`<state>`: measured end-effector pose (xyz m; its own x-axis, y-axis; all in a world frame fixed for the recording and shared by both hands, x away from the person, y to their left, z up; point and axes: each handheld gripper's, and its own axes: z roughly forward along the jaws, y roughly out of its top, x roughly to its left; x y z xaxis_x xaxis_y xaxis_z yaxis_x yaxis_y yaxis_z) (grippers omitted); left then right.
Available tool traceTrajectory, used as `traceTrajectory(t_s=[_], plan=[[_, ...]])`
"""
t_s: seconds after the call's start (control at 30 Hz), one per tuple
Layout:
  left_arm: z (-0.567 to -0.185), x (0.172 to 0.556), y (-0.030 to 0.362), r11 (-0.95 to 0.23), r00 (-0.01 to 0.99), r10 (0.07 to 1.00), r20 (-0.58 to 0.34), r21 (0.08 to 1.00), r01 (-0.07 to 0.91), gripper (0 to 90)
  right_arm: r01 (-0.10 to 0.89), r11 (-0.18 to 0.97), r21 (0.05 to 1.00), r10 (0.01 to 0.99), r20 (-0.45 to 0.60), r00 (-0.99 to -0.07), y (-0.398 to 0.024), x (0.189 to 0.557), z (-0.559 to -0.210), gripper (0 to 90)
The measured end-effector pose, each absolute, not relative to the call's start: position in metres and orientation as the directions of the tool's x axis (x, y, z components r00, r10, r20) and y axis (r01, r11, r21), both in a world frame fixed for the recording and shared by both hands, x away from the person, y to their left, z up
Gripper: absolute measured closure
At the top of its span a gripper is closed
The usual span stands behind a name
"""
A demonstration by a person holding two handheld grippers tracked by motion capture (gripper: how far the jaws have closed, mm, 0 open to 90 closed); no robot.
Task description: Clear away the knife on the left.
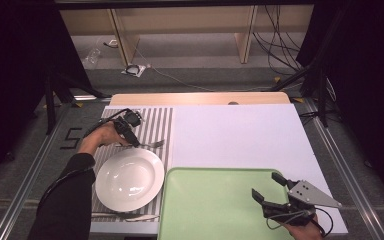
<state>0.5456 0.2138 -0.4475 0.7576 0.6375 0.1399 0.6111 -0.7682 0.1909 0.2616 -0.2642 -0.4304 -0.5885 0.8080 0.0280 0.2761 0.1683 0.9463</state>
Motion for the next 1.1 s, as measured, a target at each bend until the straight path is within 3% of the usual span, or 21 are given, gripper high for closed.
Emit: traceTrajectory(t_s=[0.43, 1.1], plan=[[-0.459, 0.547, 0.210, -0.795, 0.782, 0.607, 0.139, 0.119, 0.595, 47.5, 0.278, 0.171, 0.945, 0.806, 0.028, -0.591, -0.264, 0.262, -0.431, 18.2], [-0.459, 0.548, 0.210, -0.795, 0.791, 0.605, 0.091, 0.131, 0.593, 61.1, 0.282, 0.172, 0.944, 0.806, 0.030, -0.592, -0.263, 0.262, -0.431, 18.5]])
